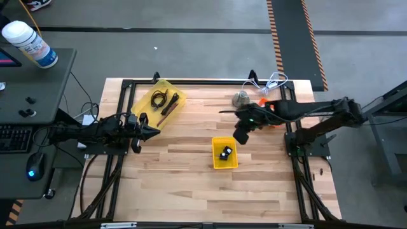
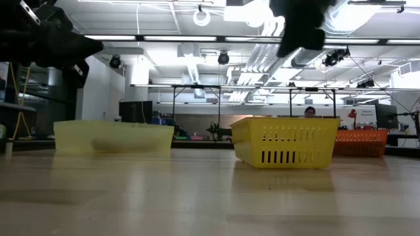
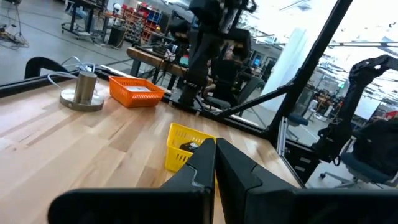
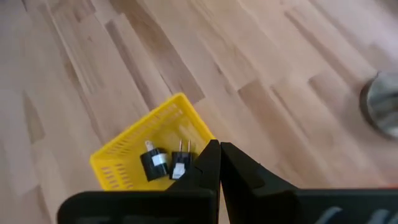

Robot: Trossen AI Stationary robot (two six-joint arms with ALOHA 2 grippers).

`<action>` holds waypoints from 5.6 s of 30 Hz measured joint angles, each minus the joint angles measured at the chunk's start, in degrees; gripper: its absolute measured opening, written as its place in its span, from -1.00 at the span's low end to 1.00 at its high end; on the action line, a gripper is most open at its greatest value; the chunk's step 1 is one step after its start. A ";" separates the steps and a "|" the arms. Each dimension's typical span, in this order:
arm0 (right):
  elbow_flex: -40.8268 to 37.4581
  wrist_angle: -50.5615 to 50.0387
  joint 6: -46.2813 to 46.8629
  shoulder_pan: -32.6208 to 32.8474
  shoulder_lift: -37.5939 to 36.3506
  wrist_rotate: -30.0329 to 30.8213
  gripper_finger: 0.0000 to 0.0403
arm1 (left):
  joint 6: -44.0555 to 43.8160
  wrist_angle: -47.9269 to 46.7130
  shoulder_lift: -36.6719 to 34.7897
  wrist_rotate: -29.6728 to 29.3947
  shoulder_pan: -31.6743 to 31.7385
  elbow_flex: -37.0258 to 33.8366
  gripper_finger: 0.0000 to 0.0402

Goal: Pick and place items into bin
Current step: Return to Home Position

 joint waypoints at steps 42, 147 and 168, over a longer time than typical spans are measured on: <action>-54.59 40.11 5.66 11.90 -63.07 15.12 -1.00 | 0.00 0.02 0.01 -0.02 0.00 0.00 -1.00; -65.58 46.36 -22.61 6.63 -74.75 -7.47 -1.00 | -0.01 0.01 0.02 -0.02 0.00 0.02 -1.00; -65.63 46.36 -22.55 6.63 -74.75 -7.60 -1.00 | -0.02 0.02 0.02 -0.02 0.00 0.02 -1.00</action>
